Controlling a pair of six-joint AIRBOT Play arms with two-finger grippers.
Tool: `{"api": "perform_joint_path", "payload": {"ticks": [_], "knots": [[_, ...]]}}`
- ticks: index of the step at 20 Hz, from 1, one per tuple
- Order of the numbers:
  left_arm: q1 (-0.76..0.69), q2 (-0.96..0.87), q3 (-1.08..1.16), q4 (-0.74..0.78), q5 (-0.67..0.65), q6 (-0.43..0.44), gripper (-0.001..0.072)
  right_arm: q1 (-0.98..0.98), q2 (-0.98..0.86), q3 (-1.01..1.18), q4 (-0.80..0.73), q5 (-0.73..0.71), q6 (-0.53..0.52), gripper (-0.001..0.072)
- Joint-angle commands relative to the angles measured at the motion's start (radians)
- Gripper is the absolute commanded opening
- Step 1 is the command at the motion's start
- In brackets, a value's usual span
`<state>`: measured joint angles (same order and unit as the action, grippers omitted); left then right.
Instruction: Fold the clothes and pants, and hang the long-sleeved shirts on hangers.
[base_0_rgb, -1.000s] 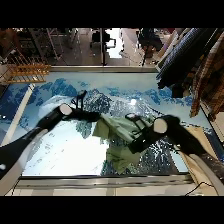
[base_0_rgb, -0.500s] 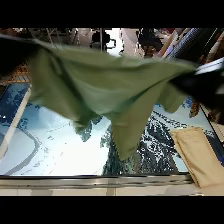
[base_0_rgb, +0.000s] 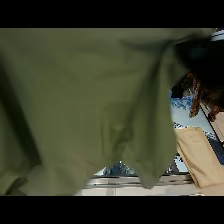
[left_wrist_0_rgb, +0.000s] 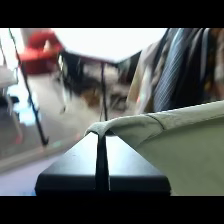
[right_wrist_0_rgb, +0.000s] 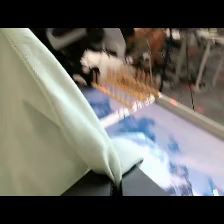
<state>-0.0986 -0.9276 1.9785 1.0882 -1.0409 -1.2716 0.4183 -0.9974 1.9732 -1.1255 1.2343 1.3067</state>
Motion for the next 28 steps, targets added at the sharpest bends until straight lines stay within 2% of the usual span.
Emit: {"api": "perform_joint_path", "payload": {"ticks": [1, 4, 7, 8, 9, 10, 11, 12, 14, 16, 17, 18, 20, 21, 22, 23, 24, 26, 28], "knots": [[0.002, -0.231, -0.043, 0.074, -0.058, 0.008, 0.0003, 0.0, -0.175, -0.123, -0.162, -0.044, -0.008, 0.0018], [0.07, -0.545, -0.055, 0.052, -0.014, 0.055, 0.0005, -0.045, -0.425, -0.145, -0.266, -0.203, -0.018, 0.0018], [0.151, -0.826, -0.043, -0.079, 0.199, 0.119, 0.0014, -0.147, -0.678, -0.144, -0.254, -0.58, -0.019, 0.0018], [0.164, -0.887, -0.021, -0.072, 0.25, 0.134, 0.0089, -0.178, -0.742, -0.141, -0.23, -0.69, -0.018, 0.0033], [0.18, -0.934, 0.008, -0.067, 0.266, 0.134, 0.0288, -0.208, -0.792, -0.141, -0.187, -0.763, -0.013, 0.0277], [0.199, -0.961, 0.029, -0.067, 0.25, 0.124, 0.0468, -0.239, -0.821, -0.141, -0.14, -0.76, -0.006, 0.054], [0.222, -0.967, 0.032, -0.068, 0.211, 0.092, 0.0572, -0.268, -0.828, -0.141, -0.123, -0.687, -0.006, 0.0541], [0.256, -0.964, 0.033, -0.067, 0.121, 0.044, 0.0585, -0.299, -0.824, -0.141, -0.125, -0.575, -0.006, 0.0543], [0.331, -0.96, 0.033, -0.04, -0.148, -0.04, 0.0563, -0.387, -0.806, -0.141, -0.117, -0.299, -0.006, 0.0541], [0.399, -0.958, 0.016, 0.1, -0.454, -0.155, 0.0315, -0.495, -0.791, -0.153, -0.056, -0.049, 0.0, 0.0535], [0.426, -0.946, -0.021, 0.155, -0.565, -0.161, 0.0294, -0.549, -0.78, -0.18, -0.006, 0.043, 0.0, 0.053], [0.447, -0.916, -0.084, 0.177, -0.618, -0.158, 0.0235, -0.605, -0.762, -0.236, 0.057, 0.122, -0.024, 0.0524], [0.471, -0.787, -0.312, 0.167, -0.566, -0.153, 0.0213, -0.694, -0.702, -0.412, 0.146, 0.199, -0.085, 0.0517], [0.473, -0.698, -0.465, 0.159, -0.503, -0.147, 0.026, -0.729, -0.665, -0.518, 0.176, 0.207, -0.12, 0.0516], [0.473, -0.613, -0.616, 0.147, -0.447, -0.127, 0.0378, -0.763, -0.627, -0.63, 0.209, 0.213, -0.17, 0.0516], [0.473, -0.521, -0.78, 0.127, -0.38, -0.115, 0.0576, -0.787, -0.595, -0.721, 0.235, 0.214, -0.211, 0.0516], [0.473, -0.441, -0.926, 0.098, -0.301, -0.068, 0.0643, -0.803, -0.57, -0.798, 0.247, 0.216, -0.254, 0.0516], [0.475, -0.301, -1.175, 0.026, -0.113, 0.038, 0.0642, -0.805, -0.561, -0.892, 0.247, 0.224, -0.304, 0.0516], [0.475, -0.211, -1.331, -0.035, 0.023, 0.105, 0.0642, -0.789, -0.561, -0.949, 0.262, 0.187, -0.336, 0.0517]]}}
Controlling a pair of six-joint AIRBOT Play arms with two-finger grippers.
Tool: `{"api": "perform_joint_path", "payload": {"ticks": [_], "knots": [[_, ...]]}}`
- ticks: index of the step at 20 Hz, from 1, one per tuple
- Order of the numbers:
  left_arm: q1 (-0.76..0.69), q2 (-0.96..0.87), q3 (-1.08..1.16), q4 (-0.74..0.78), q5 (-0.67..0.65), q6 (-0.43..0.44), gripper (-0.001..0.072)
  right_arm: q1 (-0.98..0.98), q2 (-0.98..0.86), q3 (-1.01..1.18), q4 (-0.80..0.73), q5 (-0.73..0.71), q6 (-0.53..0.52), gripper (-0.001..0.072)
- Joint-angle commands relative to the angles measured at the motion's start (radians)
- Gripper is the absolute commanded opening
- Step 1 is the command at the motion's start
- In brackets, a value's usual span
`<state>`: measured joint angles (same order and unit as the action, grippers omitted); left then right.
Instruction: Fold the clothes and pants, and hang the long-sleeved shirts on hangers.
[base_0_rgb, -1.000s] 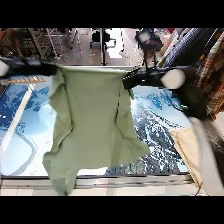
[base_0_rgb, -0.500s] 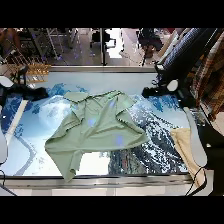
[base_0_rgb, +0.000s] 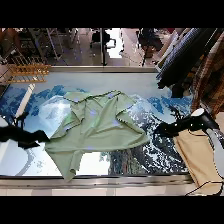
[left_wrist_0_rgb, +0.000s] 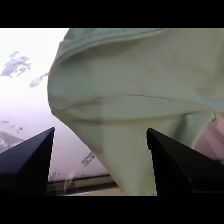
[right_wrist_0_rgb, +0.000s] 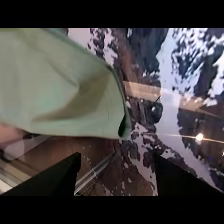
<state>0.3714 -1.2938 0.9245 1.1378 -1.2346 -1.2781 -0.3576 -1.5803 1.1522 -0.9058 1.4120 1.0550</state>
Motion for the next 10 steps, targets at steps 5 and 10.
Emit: {"api": "perform_joint_path", "payload": {"ticks": [5, 10], "knots": [[0.002, 0.172, -0.362, -0.121, 0.352, 0.142, 0.0642, 0.03, 0.021, -0.154, 0.064, -0.125, -0.065, 0.0514], [0.002, 0.172, -0.362, -0.148, 0.485, 0.141, 0.064, 0.071, -0.031, -0.154, 0.069, -0.162, -0.01, 0.0501]]}}
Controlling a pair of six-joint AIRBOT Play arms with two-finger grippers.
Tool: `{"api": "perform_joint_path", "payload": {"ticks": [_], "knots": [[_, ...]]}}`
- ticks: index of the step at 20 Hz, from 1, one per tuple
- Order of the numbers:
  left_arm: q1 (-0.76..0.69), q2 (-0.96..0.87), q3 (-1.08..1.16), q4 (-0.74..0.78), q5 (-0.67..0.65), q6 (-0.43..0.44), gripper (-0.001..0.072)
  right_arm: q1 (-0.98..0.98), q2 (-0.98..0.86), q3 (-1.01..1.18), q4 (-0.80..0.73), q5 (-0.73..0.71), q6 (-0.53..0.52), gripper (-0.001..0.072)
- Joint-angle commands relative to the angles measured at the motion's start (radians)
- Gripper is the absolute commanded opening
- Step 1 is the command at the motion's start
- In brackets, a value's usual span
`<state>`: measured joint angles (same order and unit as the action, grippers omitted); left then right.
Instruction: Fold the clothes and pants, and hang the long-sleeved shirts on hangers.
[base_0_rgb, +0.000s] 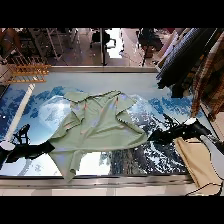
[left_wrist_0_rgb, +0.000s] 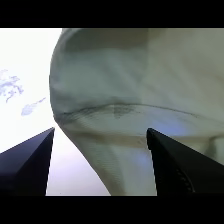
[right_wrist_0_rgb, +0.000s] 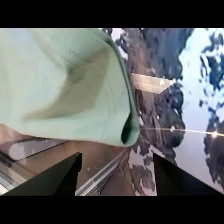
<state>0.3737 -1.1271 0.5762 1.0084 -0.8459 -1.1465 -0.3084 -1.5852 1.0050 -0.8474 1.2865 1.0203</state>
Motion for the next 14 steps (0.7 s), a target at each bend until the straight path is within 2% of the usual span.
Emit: {"api": "perform_joint_path", "payload": {"ticks": [1, 3, 4, 5, 6, 8, 9, 10, 12, 14], "knots": [[0.0, 0.005, -0.013, -0.019, 0.117, 0.01, 0.064, 0.031, -0.04, -0.006, 0.011, -0.06, 0.047, 0.0493], [0.0, 0.005, -0.013, -0.029, 0.153, 0.01, 0.0638, 0.051, -0.061, -0.006, 0.036, -0.101, 0.067, 0.0454], [-0.004, 0.001, -0.013, -0.044, 0.163, 0.01, 0.0604, 0.063, -0.067, -0.006, 0.064, -0.117, 0.067, 0.0388], [-0.013, -0.01, -0.013, -0.058, 0.169, 0.01, 0.0462, 0.075, -0.069, -0.006, 0.087, -0.135, 0.067, 0.0269], [-0.029, -0.025, -0.013, -0.061, 0.169, 0.01, 0.0325, 0.087, -0.068, -0.002, 0.107, -0.142, 0.064, 0.0073], [-0.077, -0.058, -0.013, -0.065, 0.165, 0.01, 0.0189, 0.097, -0.058, 0.017, 0.11, -0.117, 0.061, 0.002], [-0.098, -0.072, -0.013, -0.067, 0.165, 0.01, 0.0083, 0.097, -0.042, 0.023, 0.11, -0.1, 0.062, 0.002], [-0.111, -0.079, -0.013, -0.067, 0.165, 0.01, 0.0007, 0.096, -0.02, 0.023, 0.109, -0.084, 0.062, 0.002], [-0.102, -0.07, -0.004, -0.067, 0.148, 0.01, 0.0006, 0.097, 0.039, 0.024, 0.101, -0.055, 0.062, 0.0019], [-0.058, -0.032, 0.043, -0.068, 0.045, 0.013, 0.0004, 0.096, 0.11, 0.025, 0.1, -0.016, 0.062, 0.0018]]}}
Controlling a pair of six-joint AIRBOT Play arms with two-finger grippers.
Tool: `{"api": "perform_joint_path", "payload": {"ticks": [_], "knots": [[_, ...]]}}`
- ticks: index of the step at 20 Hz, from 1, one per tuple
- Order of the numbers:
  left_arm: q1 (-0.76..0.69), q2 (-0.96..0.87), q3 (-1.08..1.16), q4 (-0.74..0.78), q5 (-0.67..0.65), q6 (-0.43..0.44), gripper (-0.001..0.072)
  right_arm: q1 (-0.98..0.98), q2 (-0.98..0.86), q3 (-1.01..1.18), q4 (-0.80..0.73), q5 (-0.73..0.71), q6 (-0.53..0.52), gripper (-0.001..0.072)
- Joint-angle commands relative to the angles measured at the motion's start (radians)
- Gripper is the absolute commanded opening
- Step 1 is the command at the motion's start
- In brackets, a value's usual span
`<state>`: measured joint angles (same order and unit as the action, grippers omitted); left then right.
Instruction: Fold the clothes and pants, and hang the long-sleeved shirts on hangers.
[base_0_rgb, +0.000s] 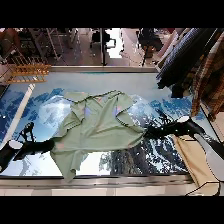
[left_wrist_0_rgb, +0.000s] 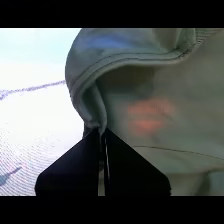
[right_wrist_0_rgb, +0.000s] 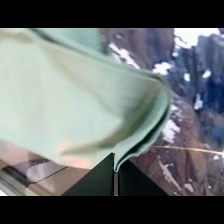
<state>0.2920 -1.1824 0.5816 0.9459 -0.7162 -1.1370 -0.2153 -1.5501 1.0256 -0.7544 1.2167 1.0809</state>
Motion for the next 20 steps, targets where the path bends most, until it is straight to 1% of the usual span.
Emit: {"api": "perform_joint_path", "payload": {"ticks": [1, 3, 4, 5, 6, 7, 8, 10, 11, 12, 13, 14, 15, 16, 17, 18, 20], "knots": [[0.051, 0.053, 0.083, -0.011, -0.167, 0.031, 0.0004, 0.003, 0.122, 0.013, 0.006, 0.085, 0.001, 0.0018], [0.128, 0.123, 0.241, -0.101, -0.413, 0.098, 0.0003, 0.003, 0.24, 0.069, -0.009, 0.188, 0.002, 0.0018], [0.173, 0.151, 0.336, -0.178, -0.517, 0.106, 0.0004, 0.003, 0.306, 0.119, -0.029, 0.233, 0.003, 0.0018], [0.224, 0.177, 0.433, -0.287, -0.586, 0.106, 0.0004, 0.003, 0.382, 0.189, -0.054, 0.266, 0.012, 0.0018], [0.285, 0.204, 0.534, -0.447, -0.62, 0.106, 0.0004, 0.003, 0.453, 0.266, -0.084, 0.274, 0.031, 0.0018], [0.346, 0.227, 0.617, -0.631, -0.619, 0.105, 0.0004, 0.003, 0.525, 0.362, -0.119, 0.272, 0.056, 0.0018], [0.415, 0.248, 0.695, -0.867, -0.6, 0.105, 0.0004, 0.003, 0.583, 0.462, -0.151, 0.254, 0.07, 0.0018], [0.539, 0.283, 0.809, -1.333, -0.5, 0.106, 0.0003, 0.003, 0.681, 0.682, -0.21, 0.17, 0.117, 0.0018], [0.59, 0.302, 0.851, -1.512, -0.43, 0.106, 0.0003, 0.003, 0.72, 0.793, -0.231, 0.097, 0.134, 0.0018], [0.641, 0.322, 0.895, -1.654, -0.355, 0.108, 0.0003, 0.003, 0.751, 0.884, -0.248, 0.01, 0.159, 0.0018], [0.688, 0.343, 0.933, -1.762, -0.296, 0.122, 0.0003, 0.003, 0.777, 0.97, -0.254, -0.087, 0.162, 0.0018], [0.724, 0.36, 0.964, -1.831, -0.254, 0.145, 0.0003, 0.003, 0.793, 1.041, -0.256, -0.175, 0.162, 0.0018], [0.754, 0.376, 0.994, -1.86, -0.212, 0.16, 0.0004, 0.003, 0.8, 1.09, -0.254, -0.242, 0.162, 0.0018], [0.774, 0.387, 1.014, -1.843, -0.178, 0.162, 0.0003, 0.003, 0.801, 1.122, -0.248, -0.287, 0.162, 0.0018], [0.783, 0.395, 1.022, -1.785, -0.156, 0.162, 0.0003, 0.003, 0.799, 1.135, -0.236, -0.312, 0.162, 0.0018], [0.783, 0.4, 1.023, -1.678, -0.143, 0.161, 0.0003, 0.003, 0.792, 1.128, -0.23, -0.319, 0.162, 0.0018], [0.772, 0.395, 1.023, -1.397, -0.149, 0.145, 0.0003, 0.003, 0.753, 1.098, -0.21, -0.284, 0.162, 0.0018]]}}
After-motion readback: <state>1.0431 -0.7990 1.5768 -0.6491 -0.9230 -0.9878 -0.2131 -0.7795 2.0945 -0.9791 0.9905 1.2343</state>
